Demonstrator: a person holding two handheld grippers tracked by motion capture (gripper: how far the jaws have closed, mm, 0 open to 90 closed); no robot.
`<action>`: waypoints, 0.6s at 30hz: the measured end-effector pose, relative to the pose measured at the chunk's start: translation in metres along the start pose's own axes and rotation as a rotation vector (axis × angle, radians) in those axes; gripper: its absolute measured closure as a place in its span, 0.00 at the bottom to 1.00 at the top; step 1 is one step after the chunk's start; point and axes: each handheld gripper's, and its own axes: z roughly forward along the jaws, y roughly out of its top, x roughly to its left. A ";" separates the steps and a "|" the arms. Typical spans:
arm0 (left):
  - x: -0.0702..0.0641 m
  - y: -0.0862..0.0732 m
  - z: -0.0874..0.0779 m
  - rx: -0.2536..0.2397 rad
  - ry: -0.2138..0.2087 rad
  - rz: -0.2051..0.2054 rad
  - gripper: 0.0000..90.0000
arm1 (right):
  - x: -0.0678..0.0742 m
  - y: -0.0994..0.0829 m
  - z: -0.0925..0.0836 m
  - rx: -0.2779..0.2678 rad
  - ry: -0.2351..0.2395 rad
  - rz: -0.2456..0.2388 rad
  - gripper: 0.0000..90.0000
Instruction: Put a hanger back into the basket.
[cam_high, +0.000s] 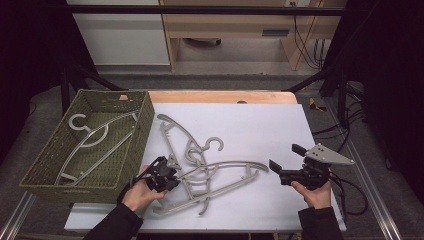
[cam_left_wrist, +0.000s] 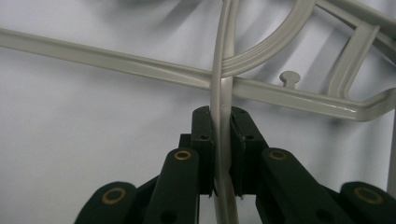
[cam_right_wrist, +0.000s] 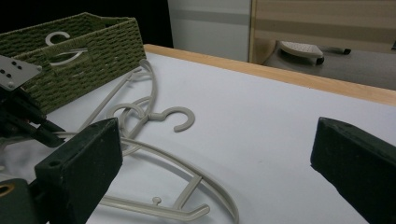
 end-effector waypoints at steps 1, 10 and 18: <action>0.000 -0.001 0.000 -0.005 0.002 -0.005 0.91 | 0.000 0.000 0.000 0.000 0.000 0.001 0.03; -0.005 -0.002 -0.011 -0.080 -0.005 -0.032 0.91 | 0.000 0.000 -0.002 -0.004 0.003 -0.001 0.03; -0.007 -0.002 -0.026 -0.153 0.000 -0.047 0.91 | 0.000 0.000 -0.002 -0.004 0.003 0.001 0.03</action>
